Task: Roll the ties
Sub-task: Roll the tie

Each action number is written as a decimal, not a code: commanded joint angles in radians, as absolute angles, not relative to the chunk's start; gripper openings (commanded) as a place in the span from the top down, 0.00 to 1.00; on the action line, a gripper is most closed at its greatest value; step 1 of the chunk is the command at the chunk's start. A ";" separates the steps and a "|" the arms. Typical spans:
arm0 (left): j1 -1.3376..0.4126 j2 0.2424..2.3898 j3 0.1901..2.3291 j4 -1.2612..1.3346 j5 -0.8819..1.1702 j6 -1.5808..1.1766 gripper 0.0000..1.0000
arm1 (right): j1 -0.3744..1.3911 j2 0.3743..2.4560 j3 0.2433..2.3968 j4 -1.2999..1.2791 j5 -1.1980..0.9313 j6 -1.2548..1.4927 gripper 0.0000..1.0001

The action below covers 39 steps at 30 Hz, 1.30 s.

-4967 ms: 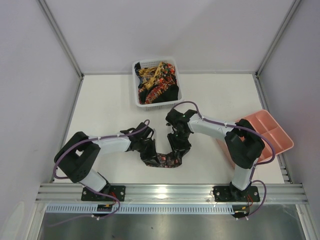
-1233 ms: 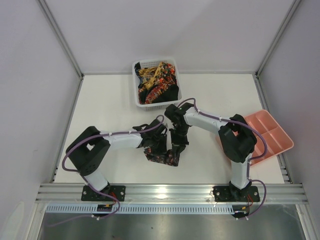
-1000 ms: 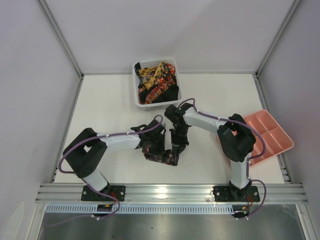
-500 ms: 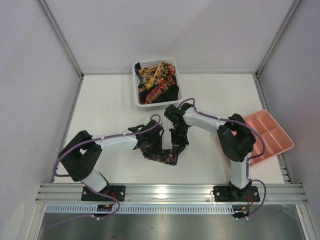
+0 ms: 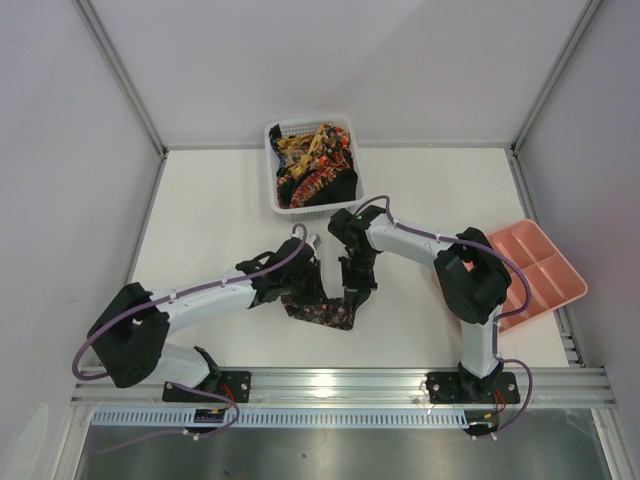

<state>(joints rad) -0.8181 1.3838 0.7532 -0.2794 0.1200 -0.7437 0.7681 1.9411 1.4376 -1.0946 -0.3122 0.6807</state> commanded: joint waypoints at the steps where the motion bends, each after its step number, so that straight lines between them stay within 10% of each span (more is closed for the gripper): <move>1: -0.821 1.405 0.759 -0.193 0.196 -0.764 0.96 | 0.762 1.953 1.483 -1.094 -0.310 0.702 0.92; 39: -0.747 1.477 0.678 -0.235 0.135 -0.772 0.99 | 0.827 2.105 1.686 -0.997 -0.462 0.782 0.67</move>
<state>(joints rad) -0.7490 1.5051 0.7040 -0.2050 0.1547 -0.7689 0.8139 2.0785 1.6375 -1.0592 -0.4412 0.7395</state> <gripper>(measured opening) 0.011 0.335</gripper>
